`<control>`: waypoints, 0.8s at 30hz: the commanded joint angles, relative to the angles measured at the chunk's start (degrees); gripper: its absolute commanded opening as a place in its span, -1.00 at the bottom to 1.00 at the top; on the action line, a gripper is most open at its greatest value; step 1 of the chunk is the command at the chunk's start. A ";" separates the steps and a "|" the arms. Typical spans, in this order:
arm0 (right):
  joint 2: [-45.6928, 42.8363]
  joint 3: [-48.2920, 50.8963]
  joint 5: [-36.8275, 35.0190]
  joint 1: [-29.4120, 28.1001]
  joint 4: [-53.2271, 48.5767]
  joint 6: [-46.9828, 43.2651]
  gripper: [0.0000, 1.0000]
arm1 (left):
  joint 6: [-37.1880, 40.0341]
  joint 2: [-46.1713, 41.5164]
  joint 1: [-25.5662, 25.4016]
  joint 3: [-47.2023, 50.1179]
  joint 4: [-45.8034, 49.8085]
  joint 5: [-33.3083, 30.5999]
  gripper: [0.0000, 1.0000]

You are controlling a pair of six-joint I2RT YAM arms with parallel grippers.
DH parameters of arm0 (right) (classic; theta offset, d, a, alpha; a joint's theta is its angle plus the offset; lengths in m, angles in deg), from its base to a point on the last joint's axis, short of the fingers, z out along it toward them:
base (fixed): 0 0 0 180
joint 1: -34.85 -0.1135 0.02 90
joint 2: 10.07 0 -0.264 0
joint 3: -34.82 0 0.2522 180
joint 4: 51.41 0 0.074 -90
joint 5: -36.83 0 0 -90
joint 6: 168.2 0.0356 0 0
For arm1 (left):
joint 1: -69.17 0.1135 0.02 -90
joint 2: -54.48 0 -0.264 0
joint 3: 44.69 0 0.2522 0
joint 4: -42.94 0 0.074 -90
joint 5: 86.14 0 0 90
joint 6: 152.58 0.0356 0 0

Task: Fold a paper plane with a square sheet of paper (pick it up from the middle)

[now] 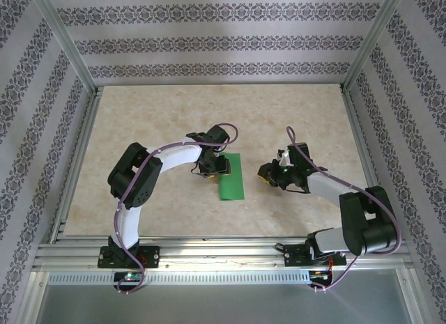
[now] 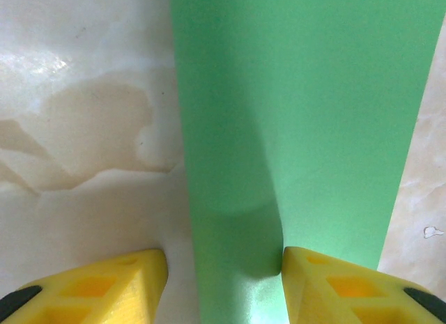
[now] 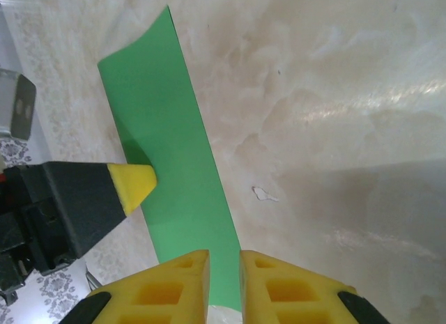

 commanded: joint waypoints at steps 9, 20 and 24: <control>6.85 -6.33 -1.06 -7.27 -0.34 -3.96 -0.96 | -0.05 3.61 0.50 1.79 0.99 -4.90 -0.01; 15.96 -14.44 -7.11 -12.31 -2.23 -5.11 -1.00 | -0.14 3.43 0.50 2.15 0.58 -4.83 -0.01; 18.46 -16.73 -7.80 -13.36 -3.19 -5.90 -1.00 | -0.30 3.51 0.50 2.15 0.47 -4.77 -0.01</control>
